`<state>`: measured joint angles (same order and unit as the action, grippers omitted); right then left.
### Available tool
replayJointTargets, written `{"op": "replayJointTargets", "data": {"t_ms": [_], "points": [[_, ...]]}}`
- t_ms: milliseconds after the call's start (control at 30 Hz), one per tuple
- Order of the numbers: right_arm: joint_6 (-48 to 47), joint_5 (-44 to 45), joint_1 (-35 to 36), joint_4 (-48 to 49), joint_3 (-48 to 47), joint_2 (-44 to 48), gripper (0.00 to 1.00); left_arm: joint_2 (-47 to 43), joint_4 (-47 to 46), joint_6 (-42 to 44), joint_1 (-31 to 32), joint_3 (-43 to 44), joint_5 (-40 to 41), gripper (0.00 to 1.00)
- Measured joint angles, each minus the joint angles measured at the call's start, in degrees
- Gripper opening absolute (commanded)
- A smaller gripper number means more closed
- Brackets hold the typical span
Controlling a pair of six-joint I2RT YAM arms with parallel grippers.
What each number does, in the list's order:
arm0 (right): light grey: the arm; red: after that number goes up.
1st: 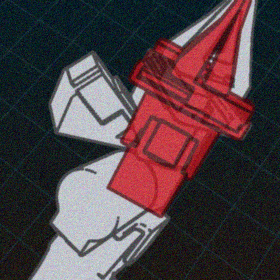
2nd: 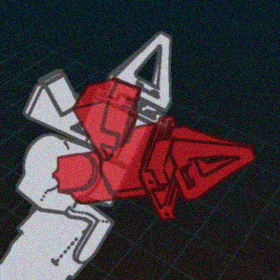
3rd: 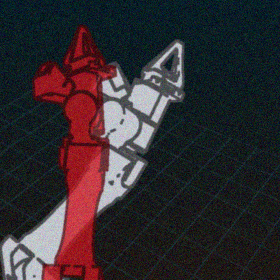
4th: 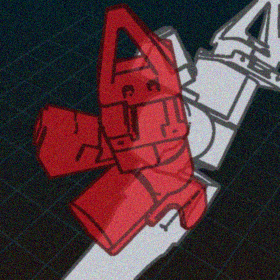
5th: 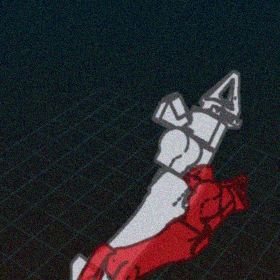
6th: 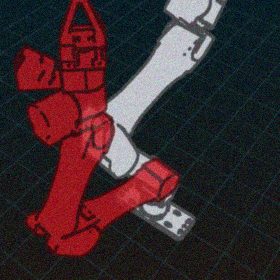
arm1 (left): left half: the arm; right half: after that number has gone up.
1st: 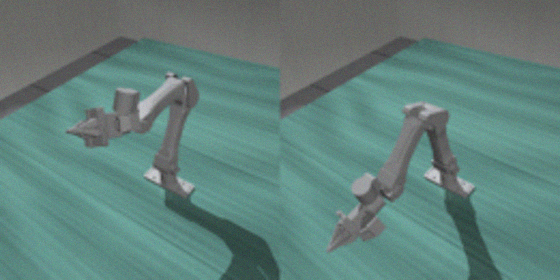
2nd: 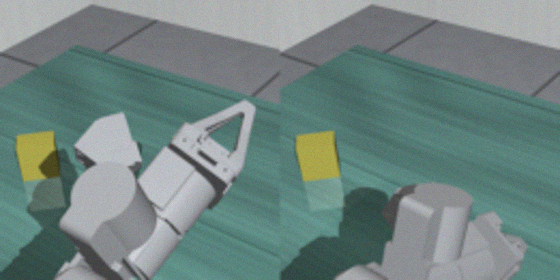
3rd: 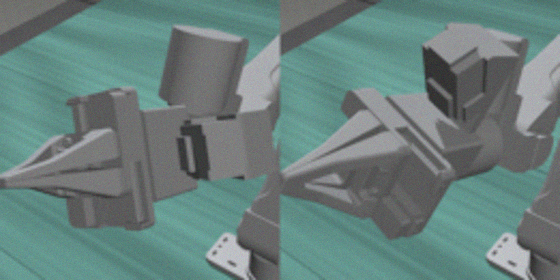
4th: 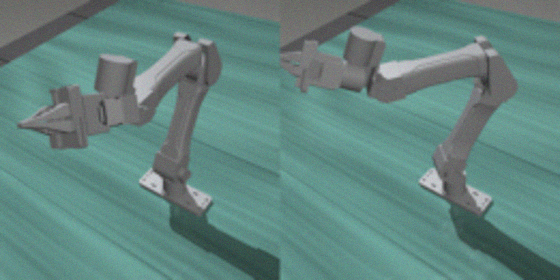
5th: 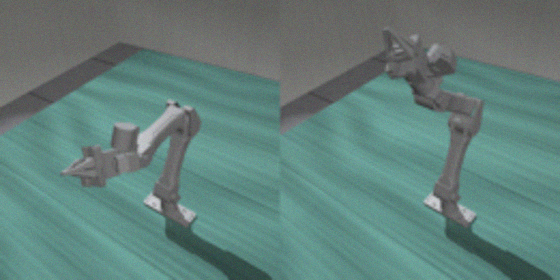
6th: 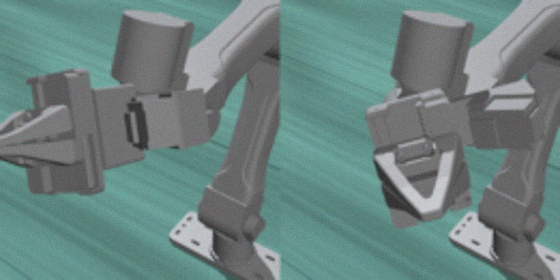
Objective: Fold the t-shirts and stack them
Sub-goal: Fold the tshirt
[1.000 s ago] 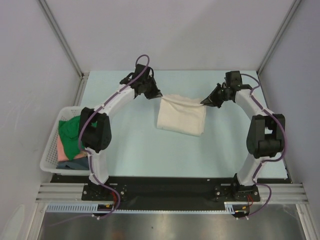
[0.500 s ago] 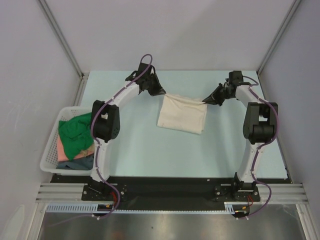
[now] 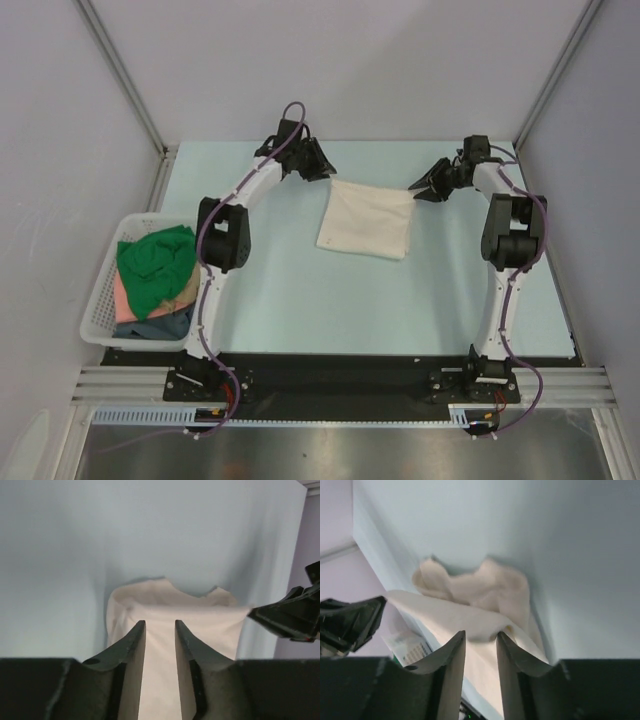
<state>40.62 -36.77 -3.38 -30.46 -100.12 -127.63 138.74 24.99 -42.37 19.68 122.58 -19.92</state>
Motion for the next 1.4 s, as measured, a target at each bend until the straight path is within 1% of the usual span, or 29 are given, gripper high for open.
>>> {"op": "replayJointTargets", "data": {"t_ms": [33, 67, 100, 133, 200, 233, 300, 333, 367, 433, 533, 600, 633, 667, 700, 733, 767, 867, 967, 1033, 1133, 1233, 1333, 1400], "points": [[-0.5, 0.11, -0.48, -0.57, -2.71, -2.1, 0.42, 1.46, 0.68, 0.81, -0.2, 2.54, 0.5, 0.47], [-1.53, 0.35, -1.11, -2.21, -7.13, -4.79, 0.48, 3.04, 2.25, 1.99, -0.42, 5.68, 1.4, 0.52], [-2.45, 0.81, -1.7, -3.82, -11.04, -6.95, 0.5, 4.22, 3.93, 3.34, -0.66, 8.46, 2.82, 0.59], [-3.67, 1.57, -2.45, -6.03, -16.24, -9.44, 0.51, 4.57, 5.11, 4.37, -0.87, 9.94, 3.89, 0.78], [-7.17, 3.85, -3.82, -9.88, -23.23, -11.61, 0.56, 3.91, 7.21, 8.22, -1.44, 11.15, 6.08, 0.81], [-8.96, 5.18, -4.37, -11.89, -24.76, -11.43, 0.58, 2.78, 7.87, 9.94, -1.73, 10.88, 7.08, 0.82], [-11.58, 6.71, -5.16, -14.36, -24.61, -8.81, 0.59, -0.85, 8.55, 13.18, -2.14, 7.85, 8.13, 0.79], [-12.63, 7.06, -5.25, -13.92, -22.01, -5.95, 0.59, -3.65, 8.02, 14.58, -2.29, 4.7, 8.0, 0.72], [-13.18, 6.93, -5.09, -13.31, -18.82, -3.19, 0.61, -6.49, 7.98, 15.69, -2.45, 1.66, 7.45, 0.69], [-13.66, 5.75, -3.91, -9.73, -7.8, 5.38, 0.61, -10.95, 6.78, 17.18, -2.51, -3.19, 5.11, 0.66], [-10.75, 2.58, -0.24, 0.02, 7.19, 15.26, 0.57, -17.35, 1.01, 17.84, -1.77, -12.28, -0.22, 0.61], [-7.15, 0.26, 2.27, 8.41, 13.86, 17.46, 0.53, -19.37, -3.67, 17.11, -0.85, -17.38, -4.2, 0.58], [-4.9, -0.66, 3.76, 13.05, 16.81, 17.51, 0.48, -19.52, -6.21, 16.63, -0.24, -19.17, -5.99, 0.55], [-2.8, -1.4, 5.03, 17.33, 19.32, 16.74, 0.33, -19.19, -8.55, 15.87, 0.55, -20.61, -7.63, 0.55], [-0.66, -2.19, 6.05, 21.55, 21.4, 15.52, 0.24, -18.29, -10.47, 15.08, 1.38, -21.35, -9.11, 0.54], [2.01, -3.08, 6.8, 26.25, 23.23, 13.92, 0.19, -17.0, -12.52, 13.94, 2.16, -21.46, -10.56, 0.53], [4.46, -3.63, 7.15, 29.99, 24.41, 12.33, 0.17, -15.54, -14.95, 12.74, 2.75, -21.46, -11.74, 0.52], [11.61, -5.11, 7.1, 41.66, 26.18, 5.09, 0.17, -10.29, -23.19, 7.67, 4.28, -21.46, -14.99, 0.51], [15.63, -5.84, 6.1, 48.37, 26.05, -0.68, 0.17, -4.61, -29.09, 3.26, 4.5, -21.05, -16.57, 0.49], [17.62, -7.43, 5.27, 51.39, 25.42, -2.78, 0.17, -1.07, -31.19, 0.85, 4.22, -20.33, -16.79, 0.49], [18.82, -7.98, 4.13, 54.18, 23.12, -4.92, 0.18, 4.0, -33.44, -2.95, 3.34, -18.32, -17.18, 0.5], [19.76, -8.46, 2.16, 56.13, 20.09, -7.34, 0.2, 7.1, -33.46, -4.74, 2.36, -13.18, -18.36, 0.51], [19.8, -9.42, 0.17, 55.01, 17.57, -8.7, 0.23, 10.47, -33.0, -5.33, 1.22, -6.14, -18.14, 0.52], [19.26, -9.27, -0.79, 53.18, 15.41, -9.09, 0.23, 11.67, -32.57, -5.7, 0.17, -3.87, -18.14, 0.53]]}}
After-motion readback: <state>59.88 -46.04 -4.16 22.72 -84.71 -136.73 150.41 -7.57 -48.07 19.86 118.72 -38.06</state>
